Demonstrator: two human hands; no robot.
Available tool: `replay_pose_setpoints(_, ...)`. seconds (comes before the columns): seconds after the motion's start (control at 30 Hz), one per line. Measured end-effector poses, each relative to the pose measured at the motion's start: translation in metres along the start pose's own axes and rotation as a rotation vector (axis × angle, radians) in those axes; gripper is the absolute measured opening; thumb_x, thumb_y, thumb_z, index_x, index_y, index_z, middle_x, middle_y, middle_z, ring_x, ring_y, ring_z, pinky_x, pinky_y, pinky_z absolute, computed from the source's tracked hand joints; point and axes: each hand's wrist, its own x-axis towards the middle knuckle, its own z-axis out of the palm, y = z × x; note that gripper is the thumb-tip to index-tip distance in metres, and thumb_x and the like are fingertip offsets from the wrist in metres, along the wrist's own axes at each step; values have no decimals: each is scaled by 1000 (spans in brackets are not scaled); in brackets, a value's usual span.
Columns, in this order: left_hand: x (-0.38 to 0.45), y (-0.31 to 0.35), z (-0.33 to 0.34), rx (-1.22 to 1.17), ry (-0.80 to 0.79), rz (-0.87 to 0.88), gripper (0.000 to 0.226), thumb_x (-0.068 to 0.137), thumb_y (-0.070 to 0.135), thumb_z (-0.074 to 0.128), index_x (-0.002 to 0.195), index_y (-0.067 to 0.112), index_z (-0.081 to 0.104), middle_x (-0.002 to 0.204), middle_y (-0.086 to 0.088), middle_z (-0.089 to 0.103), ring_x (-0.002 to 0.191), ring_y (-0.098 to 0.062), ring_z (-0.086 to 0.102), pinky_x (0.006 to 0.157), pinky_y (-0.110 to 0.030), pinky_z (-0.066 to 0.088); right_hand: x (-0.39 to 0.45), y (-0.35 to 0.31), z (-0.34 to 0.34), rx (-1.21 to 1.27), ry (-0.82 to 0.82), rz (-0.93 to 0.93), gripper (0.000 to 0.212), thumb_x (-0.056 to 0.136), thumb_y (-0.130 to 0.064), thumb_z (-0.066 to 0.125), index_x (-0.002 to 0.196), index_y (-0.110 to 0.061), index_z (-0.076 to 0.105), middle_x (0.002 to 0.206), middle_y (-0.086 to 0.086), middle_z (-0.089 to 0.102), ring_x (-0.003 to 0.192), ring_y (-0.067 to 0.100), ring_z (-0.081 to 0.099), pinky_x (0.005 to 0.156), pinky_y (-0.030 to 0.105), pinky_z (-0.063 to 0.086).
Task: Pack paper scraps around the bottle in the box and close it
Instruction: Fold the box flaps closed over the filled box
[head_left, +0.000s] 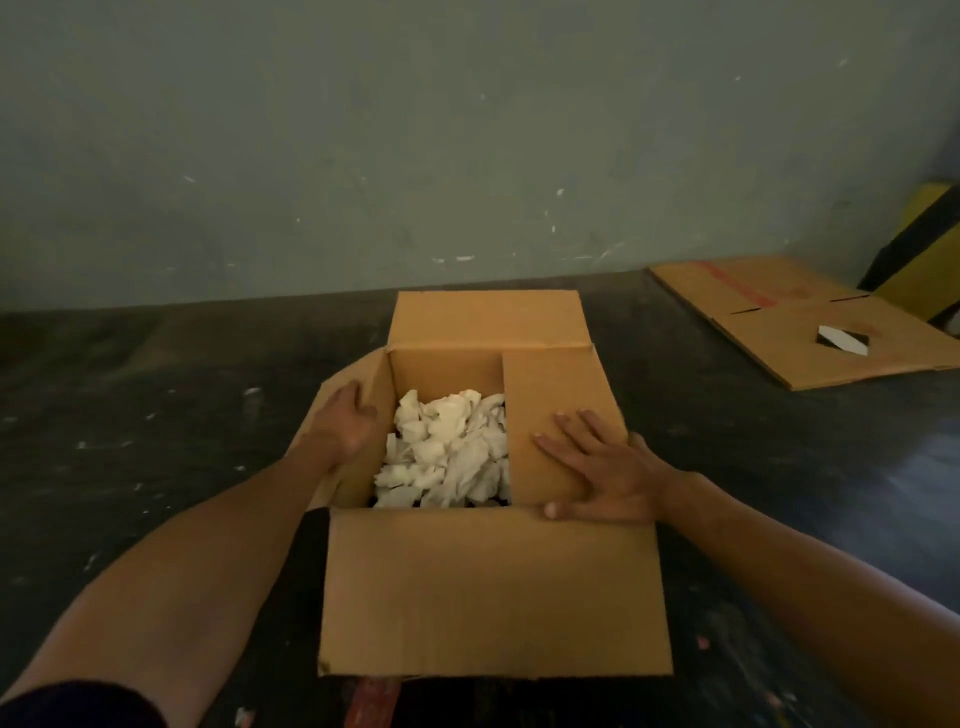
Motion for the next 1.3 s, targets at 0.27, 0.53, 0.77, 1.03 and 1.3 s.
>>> replay_pose_setpoints(0.27,-8,-48,-17,-182,8,-533,103,78,82,35,152,13,20,145,-21,41,127,-42,44,108,-54,34,26,-7,-1,-109,-18,119,81,76,-87,15,145,-54,-10,160,-8,-21,147,25,-18,109,68,12)
replay_pose_setpoints(0.53,-34,-11,-98,72,201,-379,60,91,45,56,135,5,46,127,-21,55,112,-39,55,93,-48,47,38,-7,-1,-163,30,163,74,78,-85,15,145,-56,-3,162,-9,-13,148,25,-10,107,69,16)
replay_pose_setpoints(0.77,-58,67,-118,341,208,-118,46,92,16,48,135,1,39,135,-22,50,122,-40,51,96,-47,44,40,-10,-3,-165,34,188,77,77,-86,23,145,-57,3,162,-9,-8,148,27,-7,107,69,17)
replay_pose_setpoints(1.03,-90,104,-73,1,-102,252,46,100,30,44,145,18,39,145,-8,48,129,-28,49,106,-45,41,30,-19,-5,-2,42,209,71,80,-81,32,145,-56,14,162,-12,-4,149,23,-7,108,69,12)
replay_pose_setpoints(1.3,-109,15,-18,154,-390,451,55,98,3,38,147,28,37,160,7,23,149,-14,11,121,-35,3,2,-10,-1,262,83,91,39,94,-57,42,132,-54,44,158,-18,18,148,14,4,111,63,12)
